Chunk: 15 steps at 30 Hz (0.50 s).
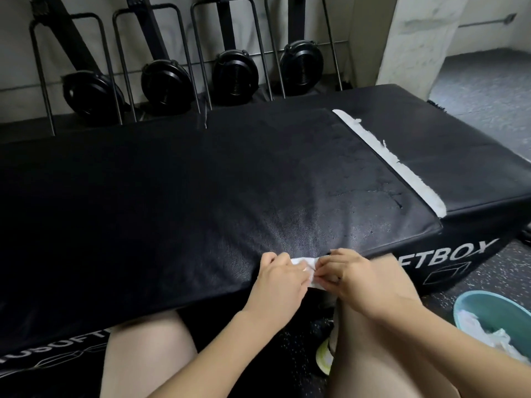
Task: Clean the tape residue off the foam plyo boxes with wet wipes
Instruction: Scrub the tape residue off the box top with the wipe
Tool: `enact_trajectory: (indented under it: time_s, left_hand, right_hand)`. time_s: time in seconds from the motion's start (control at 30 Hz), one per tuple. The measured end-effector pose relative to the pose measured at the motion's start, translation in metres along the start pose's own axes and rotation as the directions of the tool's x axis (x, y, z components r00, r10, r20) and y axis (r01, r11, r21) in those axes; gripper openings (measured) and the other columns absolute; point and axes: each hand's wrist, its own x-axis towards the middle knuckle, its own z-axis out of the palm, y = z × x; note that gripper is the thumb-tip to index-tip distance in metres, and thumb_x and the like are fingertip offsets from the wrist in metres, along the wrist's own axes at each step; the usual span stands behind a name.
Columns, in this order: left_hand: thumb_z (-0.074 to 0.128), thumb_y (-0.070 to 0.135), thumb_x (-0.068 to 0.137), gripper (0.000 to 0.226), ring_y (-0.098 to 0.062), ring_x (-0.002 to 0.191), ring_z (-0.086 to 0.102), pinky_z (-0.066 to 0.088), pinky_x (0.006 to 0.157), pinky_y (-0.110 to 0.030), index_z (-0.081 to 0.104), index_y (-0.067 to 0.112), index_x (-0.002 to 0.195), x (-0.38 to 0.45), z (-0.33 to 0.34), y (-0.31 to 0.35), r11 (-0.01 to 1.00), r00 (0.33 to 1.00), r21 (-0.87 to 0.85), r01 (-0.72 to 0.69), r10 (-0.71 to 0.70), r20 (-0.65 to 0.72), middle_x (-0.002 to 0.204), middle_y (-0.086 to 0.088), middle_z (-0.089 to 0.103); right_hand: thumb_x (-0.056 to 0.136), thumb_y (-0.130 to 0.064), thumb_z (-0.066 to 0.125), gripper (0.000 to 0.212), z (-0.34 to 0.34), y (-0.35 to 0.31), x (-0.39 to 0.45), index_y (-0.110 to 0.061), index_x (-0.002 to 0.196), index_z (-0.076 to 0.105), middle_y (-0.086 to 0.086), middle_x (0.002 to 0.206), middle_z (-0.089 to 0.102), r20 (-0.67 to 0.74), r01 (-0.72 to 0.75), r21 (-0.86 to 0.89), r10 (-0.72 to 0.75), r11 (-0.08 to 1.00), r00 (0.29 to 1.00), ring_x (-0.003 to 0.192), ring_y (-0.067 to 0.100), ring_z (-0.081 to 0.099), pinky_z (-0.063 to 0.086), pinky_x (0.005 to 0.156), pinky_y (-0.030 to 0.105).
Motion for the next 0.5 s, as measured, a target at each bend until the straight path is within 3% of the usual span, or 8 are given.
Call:
enact_trajectory:
  time_s: [0.13,0.3,0.43,0.5]
  left_hand:
    - [0.069,0.017,0.085,0.020,-0.013,0.070,0.042,0.037,0.078,-0.032,0.059,0.026,0.070,-0.023,-0.008,-0.015,0.999,0.999,0.034,-0.029,0.030,-0.040,0.068,0.011,0.051]
    - [0.067,0.016,0.089,0.014,-0.011,0.078,0.050,0.038,0.085,-0.031,0.066,0.023,0.077,-0.079,-0.039,-0.052,0.998,0.992,0.062,0.019,-0.011,-0.126,0.080,0.015,0.059]
    - [0.056,0.022,0.093,0.013,-0.008,0.089,0.054,0.027,0.094,-0.026,0.069,0.024,0.093,-0.130,-0.069,-0.093,0.981,0.986,0.159,0.108,-0.084,-0.146,0.096,0.020,0.065]
    - [0.053,0.021,0.094,0.019,-0.009,0.091,0.055,0.030,0.093,-0.027,0.072,0.019,0.095,-0.144,-0.077,-0.105,0.969,0.988,0.227,0.095,-0.063,-0.143,0.096,0.017,0.066]
  right_hand:
    - [0.096,-0.025,0.070,0.014,0.031,-0.020,0.004,-0.014,0.089,0.075,-0.003,0.093,0.068,-0.137,0.106,-0.095,-0.118,0.990,0.984,0.081,0.022,0.062,0.049,0.083,0.032]
    - [0.095,-0.014,0.071,0.006,0.080,-0.069,0.022,-0.012,0.092,0.075,-0.002,0.103,0.070,-0.170,0.197,-0.100,-0.211,0.975,0.963,0.095,0.020,0.064,0.046,0.087,0.031]
    - [0.092,-0.010,0.070,0.008,0.128,-0.127,0.056,-0.012,0.085,0.070,0.000,0.090,0.066,-0.168,0.254,-0.082,-0.265,0.964,0.950,0.084,0.022,0.058,0.044,0.079,0.033]
    - [0.088,-0.004,0.069,0.011,0.141,-0.147,0.067,-0.010,0.079,0.066,0.002,0.083,0.061,-0.186,0.251,-0.067,-0.259,0.966,0.948,0.077,0.023,0.053,0.042,0.073,0.034]
